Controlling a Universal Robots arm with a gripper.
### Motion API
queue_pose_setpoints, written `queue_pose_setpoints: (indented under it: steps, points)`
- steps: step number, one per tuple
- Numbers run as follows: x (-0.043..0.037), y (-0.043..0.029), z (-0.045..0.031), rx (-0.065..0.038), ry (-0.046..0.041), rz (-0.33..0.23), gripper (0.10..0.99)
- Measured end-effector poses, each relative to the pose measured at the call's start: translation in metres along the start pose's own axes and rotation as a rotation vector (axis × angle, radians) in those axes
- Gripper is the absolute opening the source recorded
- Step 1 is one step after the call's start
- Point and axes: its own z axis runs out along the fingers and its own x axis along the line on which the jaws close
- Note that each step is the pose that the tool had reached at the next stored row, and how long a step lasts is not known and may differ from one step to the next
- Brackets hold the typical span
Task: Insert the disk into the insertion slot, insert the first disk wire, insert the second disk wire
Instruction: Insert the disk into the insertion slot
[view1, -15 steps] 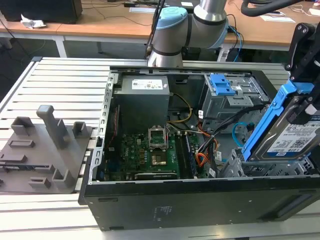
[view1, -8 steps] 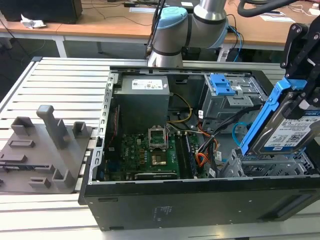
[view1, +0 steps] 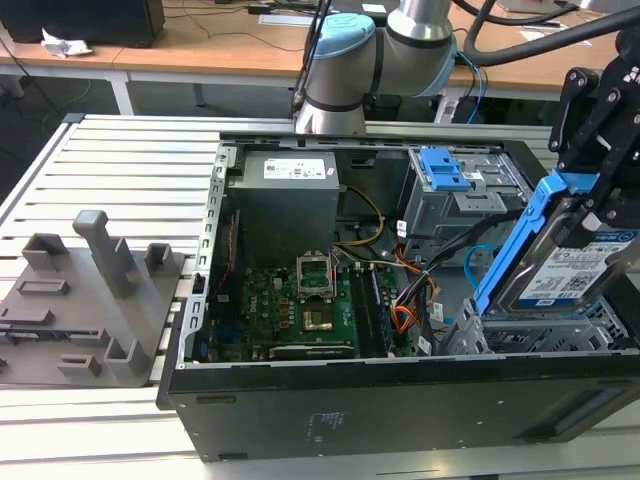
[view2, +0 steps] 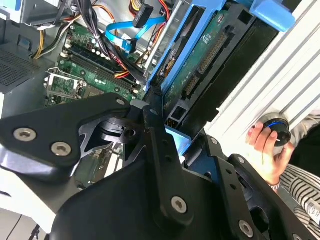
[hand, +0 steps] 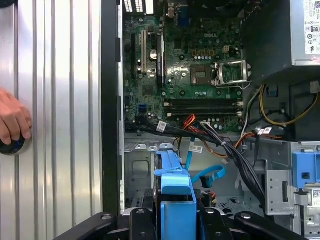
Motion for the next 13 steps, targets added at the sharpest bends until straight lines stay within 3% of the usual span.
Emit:
queue_pose_setpoints:
  steps: [8, 13]
  points:
    - [-0.0002, -0.0005, 0.0132, 0.0, 0.0, 0.0, 0.365]
    - [-0.0003, -0.0011, 0.0276, 0.0, 0.0, 0.0, 0.365]
